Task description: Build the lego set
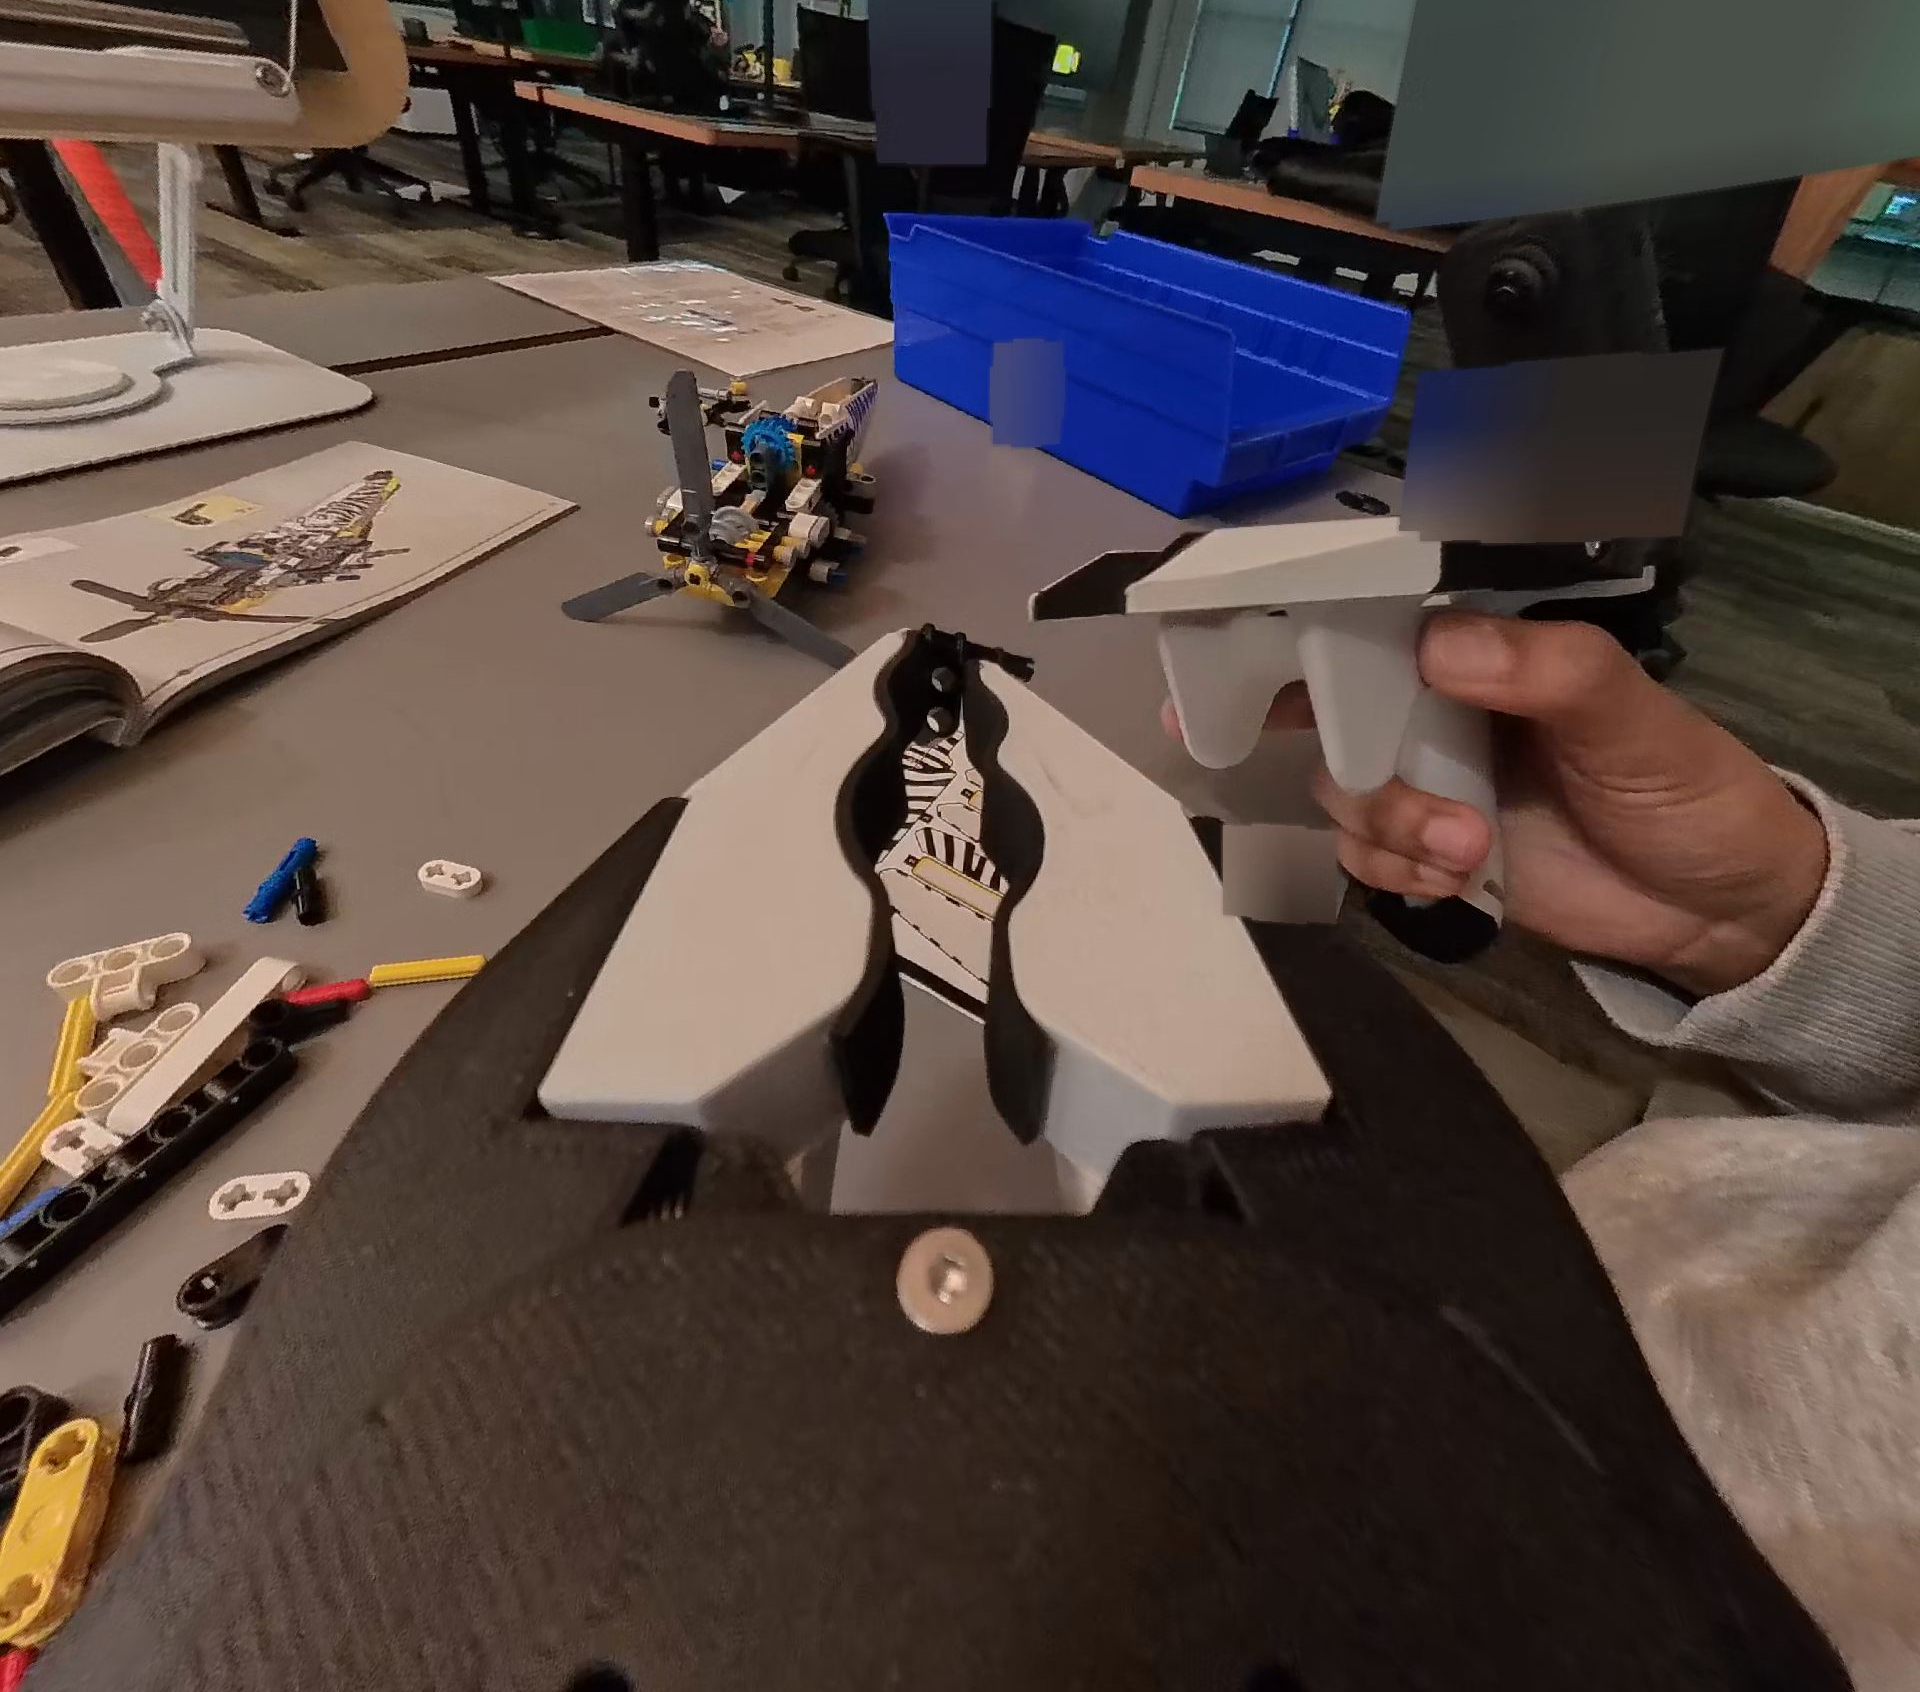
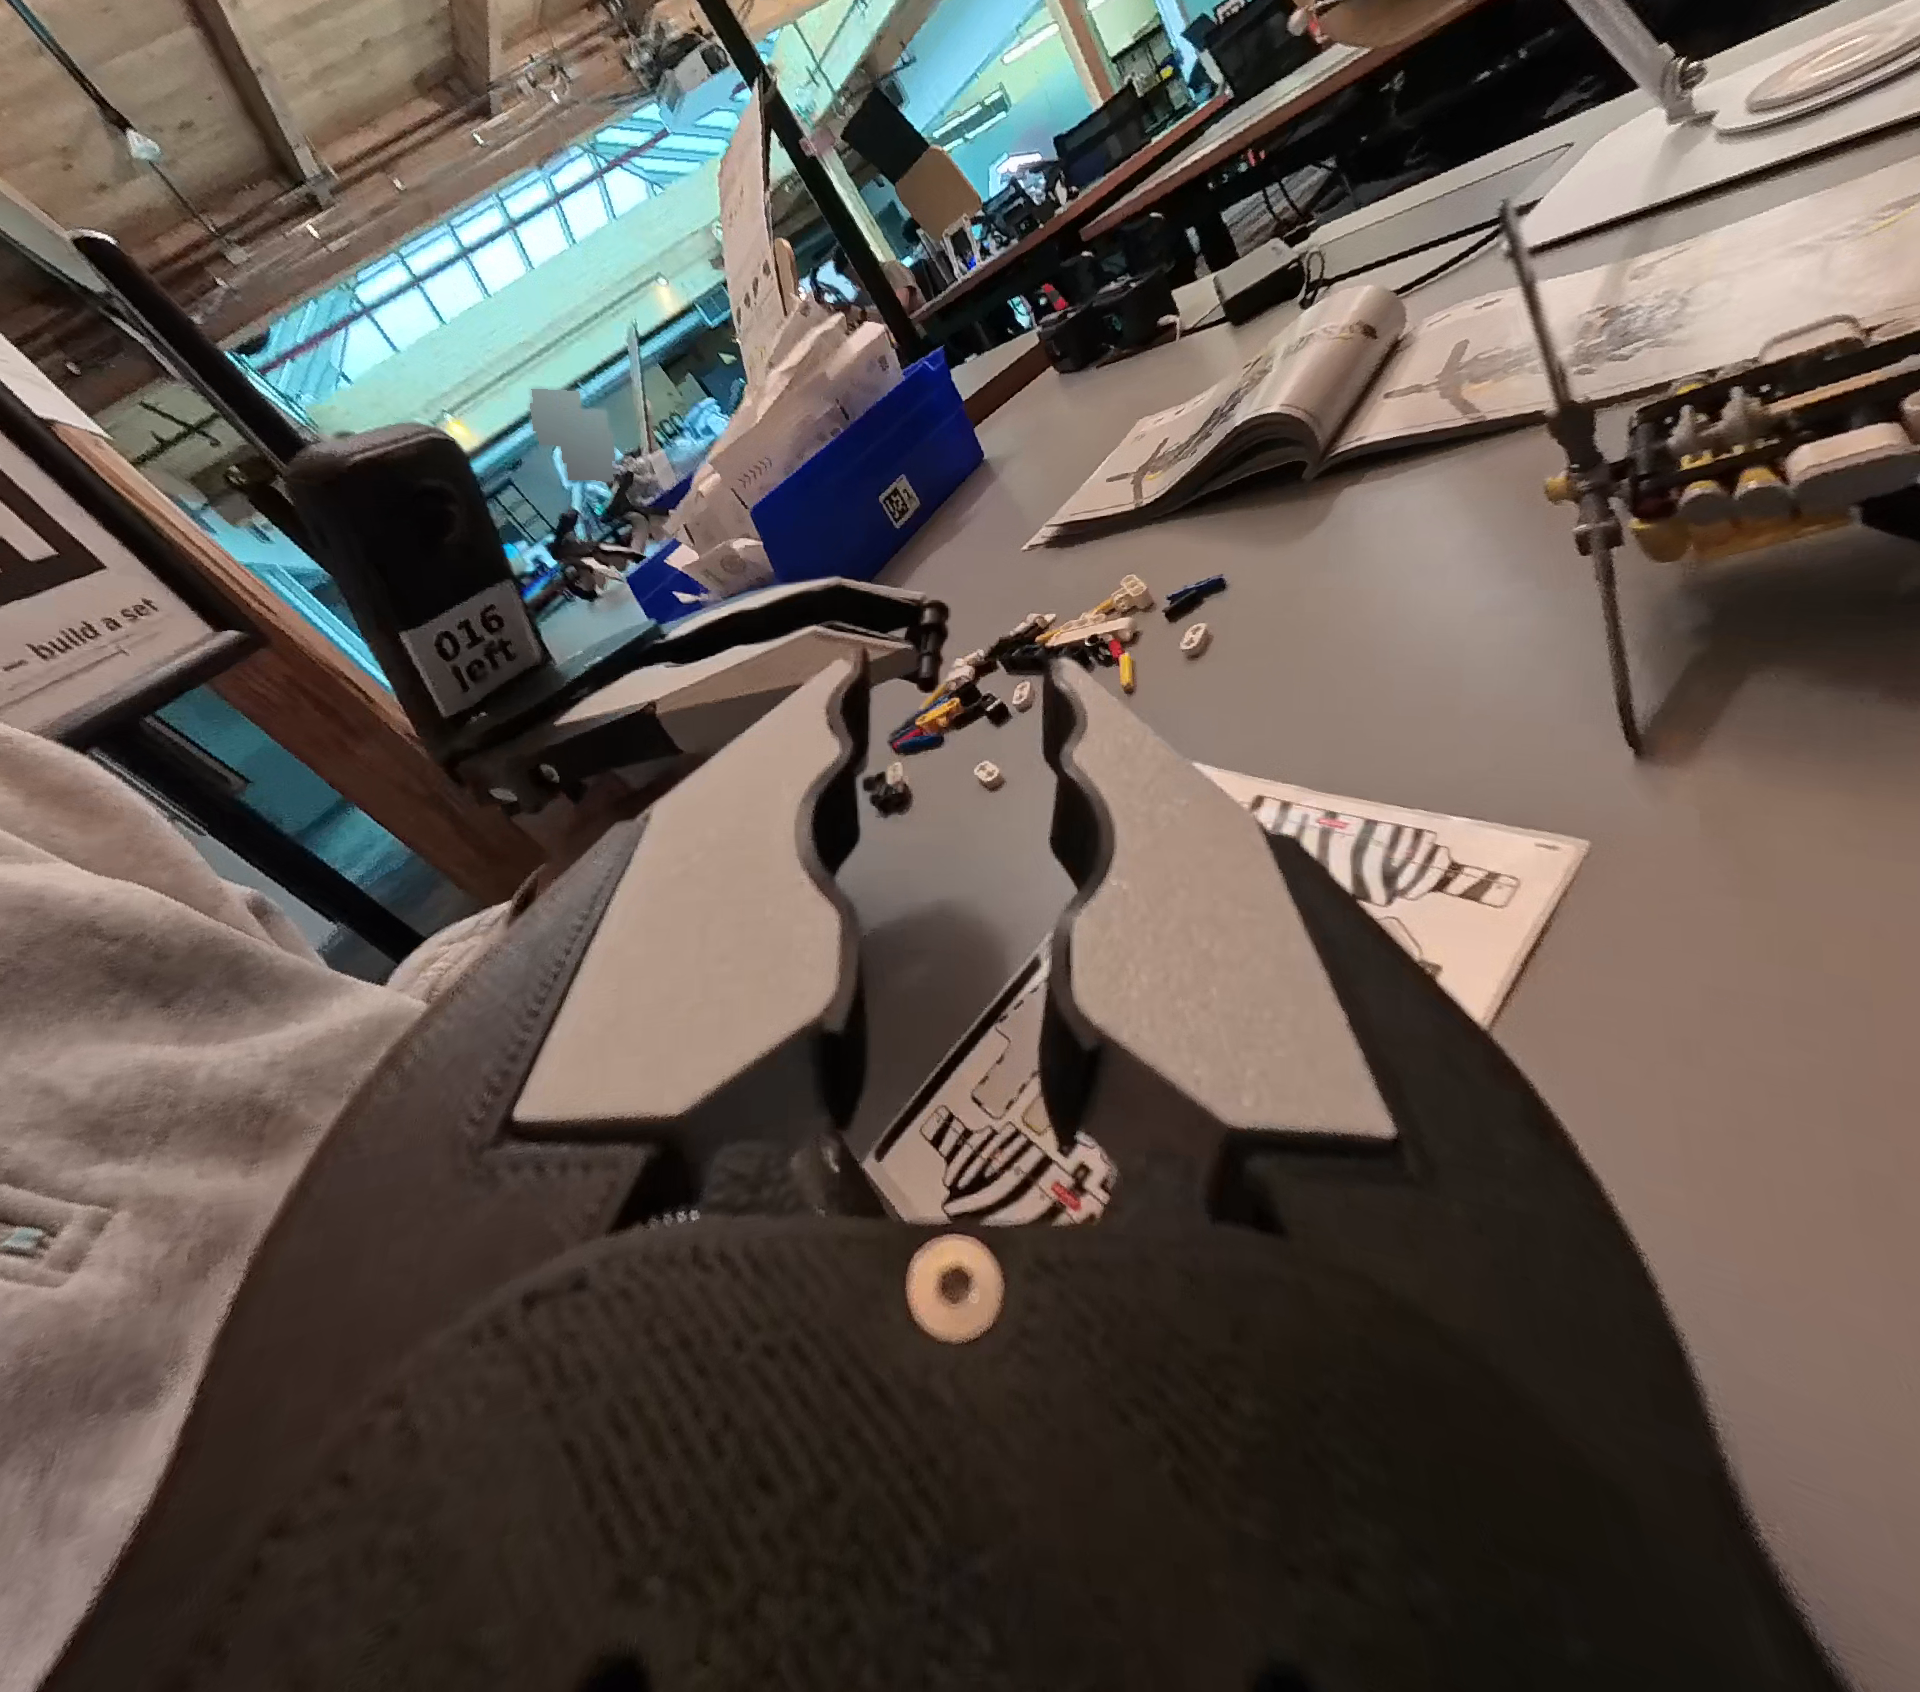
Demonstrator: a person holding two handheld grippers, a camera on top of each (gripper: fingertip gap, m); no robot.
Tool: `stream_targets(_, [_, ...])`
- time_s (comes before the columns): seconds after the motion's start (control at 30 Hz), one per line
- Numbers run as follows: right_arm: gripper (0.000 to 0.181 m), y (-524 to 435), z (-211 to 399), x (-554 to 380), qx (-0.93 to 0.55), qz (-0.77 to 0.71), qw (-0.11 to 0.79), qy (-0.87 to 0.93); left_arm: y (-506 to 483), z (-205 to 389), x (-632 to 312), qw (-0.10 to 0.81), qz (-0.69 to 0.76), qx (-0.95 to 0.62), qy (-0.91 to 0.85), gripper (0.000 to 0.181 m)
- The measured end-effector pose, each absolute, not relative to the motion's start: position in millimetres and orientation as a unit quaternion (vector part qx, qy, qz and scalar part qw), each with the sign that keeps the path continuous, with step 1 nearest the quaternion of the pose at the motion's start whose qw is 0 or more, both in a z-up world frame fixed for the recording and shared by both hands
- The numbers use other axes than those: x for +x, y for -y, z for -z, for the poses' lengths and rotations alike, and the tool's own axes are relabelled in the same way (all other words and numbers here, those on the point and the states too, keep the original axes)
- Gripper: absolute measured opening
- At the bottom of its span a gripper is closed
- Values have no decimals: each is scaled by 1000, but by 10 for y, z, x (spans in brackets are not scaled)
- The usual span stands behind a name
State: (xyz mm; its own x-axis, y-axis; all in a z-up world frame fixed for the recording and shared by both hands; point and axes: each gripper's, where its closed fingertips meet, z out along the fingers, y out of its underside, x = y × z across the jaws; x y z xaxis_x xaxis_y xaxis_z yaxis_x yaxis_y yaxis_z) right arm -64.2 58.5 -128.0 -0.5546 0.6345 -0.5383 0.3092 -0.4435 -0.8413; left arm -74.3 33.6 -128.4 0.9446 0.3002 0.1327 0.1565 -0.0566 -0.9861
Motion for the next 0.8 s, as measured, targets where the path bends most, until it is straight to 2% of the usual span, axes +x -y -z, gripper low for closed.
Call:
stream_targets(0.2, [40,-519,1280,-645,-461,-740,51,487,-374,1276,-660,667,-66,-732,125,4])
stream_targets(0.4, [40,-445,1331,-602,-459,-735,19,499,-460,1289,-473,657,-102,-746,53,4])
stream_targets(0.47, [34,-425,1354,-589,-462,-733,5,500,-486,1315,-437,647,-122,-752,35,4])
stream_targets(0.57, [13,-410,1333,-546,-451,-741,-15,498,-509,1347,-418,635,-156,-757,13,4])
stream_targets(0.8, [4,-441,1321,-496,-443,-730,6,521,-502,1322,-382,646,-122,-753,21,11])
